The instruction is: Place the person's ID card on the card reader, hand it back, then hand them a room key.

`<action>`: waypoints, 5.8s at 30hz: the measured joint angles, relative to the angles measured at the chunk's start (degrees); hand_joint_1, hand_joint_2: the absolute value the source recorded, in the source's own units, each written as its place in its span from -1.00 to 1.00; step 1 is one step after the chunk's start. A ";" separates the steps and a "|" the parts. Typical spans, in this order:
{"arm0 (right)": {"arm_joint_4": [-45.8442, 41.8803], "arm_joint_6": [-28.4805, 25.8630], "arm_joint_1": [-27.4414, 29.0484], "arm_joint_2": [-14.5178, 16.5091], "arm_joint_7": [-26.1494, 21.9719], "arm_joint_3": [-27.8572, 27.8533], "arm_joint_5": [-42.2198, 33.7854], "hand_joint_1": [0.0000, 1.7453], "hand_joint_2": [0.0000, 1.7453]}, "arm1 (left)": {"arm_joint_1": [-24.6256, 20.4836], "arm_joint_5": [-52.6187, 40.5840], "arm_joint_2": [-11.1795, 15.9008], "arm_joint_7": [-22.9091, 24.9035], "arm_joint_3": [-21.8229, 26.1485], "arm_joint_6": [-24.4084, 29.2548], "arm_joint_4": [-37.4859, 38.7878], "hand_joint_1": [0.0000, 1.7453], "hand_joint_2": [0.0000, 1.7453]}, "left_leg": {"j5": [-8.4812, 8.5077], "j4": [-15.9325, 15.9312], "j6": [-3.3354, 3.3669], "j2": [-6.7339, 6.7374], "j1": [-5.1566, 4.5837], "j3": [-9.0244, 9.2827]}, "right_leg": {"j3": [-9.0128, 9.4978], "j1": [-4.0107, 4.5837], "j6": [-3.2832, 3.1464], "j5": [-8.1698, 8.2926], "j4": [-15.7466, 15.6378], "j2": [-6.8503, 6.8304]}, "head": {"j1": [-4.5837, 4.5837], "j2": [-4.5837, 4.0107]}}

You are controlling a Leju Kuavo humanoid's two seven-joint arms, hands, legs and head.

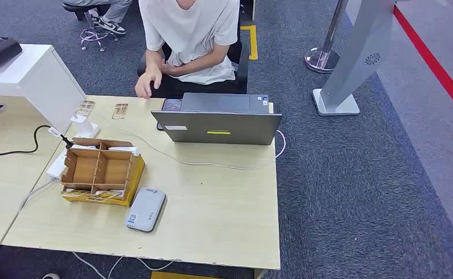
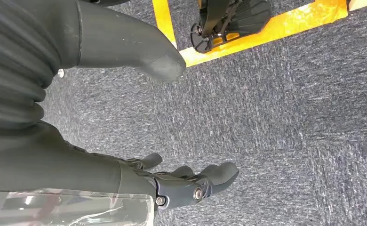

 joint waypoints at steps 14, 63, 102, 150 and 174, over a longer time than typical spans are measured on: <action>-0.04 7.02 0.80 -0.90 -4.01 -1.25 1.60 -1.00 1.00 | -11.23 3.04 13.67 -1.65 39.05 -43.22 3.79 -1.00 1.00 | 0.00 -0.06 -0.29 0.20 0.31 0.08 | 0.00 0.24 -0.32 -0.07 0.06 0.23 | -0.15 0.00; 0.02 10.92 0.49 -2.17 -0.09 1.06 9.63 -1.00 1.00 | -30.04 -112.14 35.60 35.16 -13.33 2.60 -42.05 1.00 1.00 | 0.43 0.34 -0.48 0.25 0.70 -0.82 | -0.79 0.60 -0.46 0.61 0.04 0.32 | 0.21 0.00; 0.06 7.54 0.46 -2.06 2.22 -1.84 7.27 -1.00 1.00 | -10.32 -113.79 28.28 43.50 -40.91 -12.05 -58.09 1.00 1.00 | 0.32 0.33 -0.36 0.25 0.64 -0.87 | -0.80 0.56 -0.41 0.57 -0.03 0.28 | 0.22 0.00; 0.06 7.93 0.31 -1.80 4.43 -3.14 9.82 -1.00 1.00 | -9.87 -109.62 33.28 46.50 -44.27 -28.73 -47.73 1.00 1.00 | 0.34 0.33 -0.34 0.22 0.64 -0.84 | -0.73 0.56 -0.40 0.57 -0.02 0.19 | 0.22 0.00; 0.35 8.57 0.36 -1.80 3.90 -1.80 13.90 -1.00 1.00 | -30.15 -121.12 39.81 48.16 -32.52 6.46 -55.25 1.00 1.00 | 0.55 0.32 -0.39 0.12 0.68 -0.84 | -0.76 0.58 -0.44 0.63 0.06 0.11 | 0.25 0.00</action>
